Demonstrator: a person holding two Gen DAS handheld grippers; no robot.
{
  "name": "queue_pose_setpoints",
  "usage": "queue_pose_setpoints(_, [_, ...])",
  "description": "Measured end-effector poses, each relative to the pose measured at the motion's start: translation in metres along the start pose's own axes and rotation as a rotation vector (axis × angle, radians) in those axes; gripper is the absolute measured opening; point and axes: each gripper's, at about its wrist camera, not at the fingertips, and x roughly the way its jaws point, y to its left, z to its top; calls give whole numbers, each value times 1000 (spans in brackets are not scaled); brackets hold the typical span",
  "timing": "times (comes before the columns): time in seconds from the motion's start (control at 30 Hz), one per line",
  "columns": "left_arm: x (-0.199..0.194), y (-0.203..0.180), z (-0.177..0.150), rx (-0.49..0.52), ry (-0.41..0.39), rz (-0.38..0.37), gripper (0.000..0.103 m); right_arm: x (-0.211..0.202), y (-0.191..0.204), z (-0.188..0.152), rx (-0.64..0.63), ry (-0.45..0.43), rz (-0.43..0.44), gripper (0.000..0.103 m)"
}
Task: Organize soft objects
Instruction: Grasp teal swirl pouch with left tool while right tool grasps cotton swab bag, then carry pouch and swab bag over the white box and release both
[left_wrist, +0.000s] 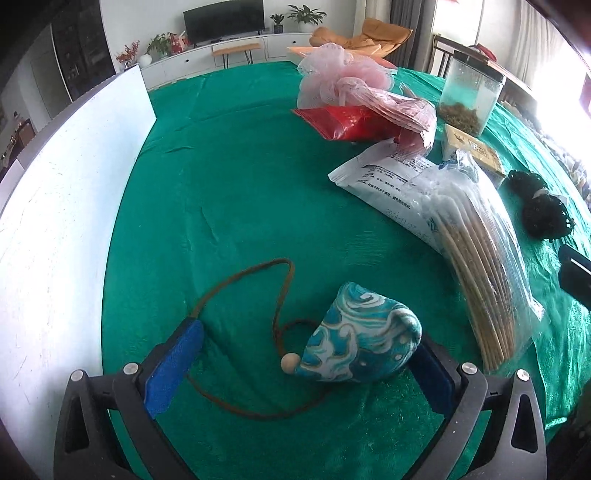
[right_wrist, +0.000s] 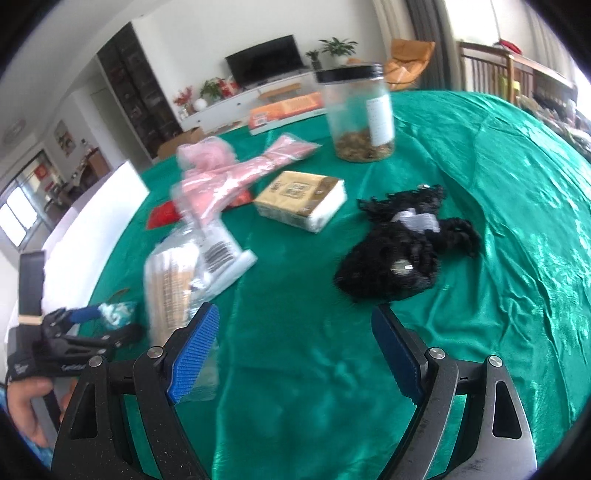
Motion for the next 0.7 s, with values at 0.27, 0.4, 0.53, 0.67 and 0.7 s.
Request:
queue_pose_setpoints(0.27, [-21,13,-9,-43,-94,-98,53,49,73,-1,-208,173,-22,84])
queue_pose_setpoints(0.4, [-26,25,-12,-96,-121,-160,52,58,84,-3,-268,205,-60,39])
queue_pose_setpoints(0.53, [-49,31,-13,-137,-188,-228,52,26,70,-2,-178,145,-72,35])
queue_pose_setpoints(0.67, [-80,35,-10,-173,-254,-297,52,-7,58,6,-110,72,-71,33])
queue_pose_setpoints(0.7, [-91,38,-8,-187,-278,-315,52,-14,60,10,-105,54,-62,33])
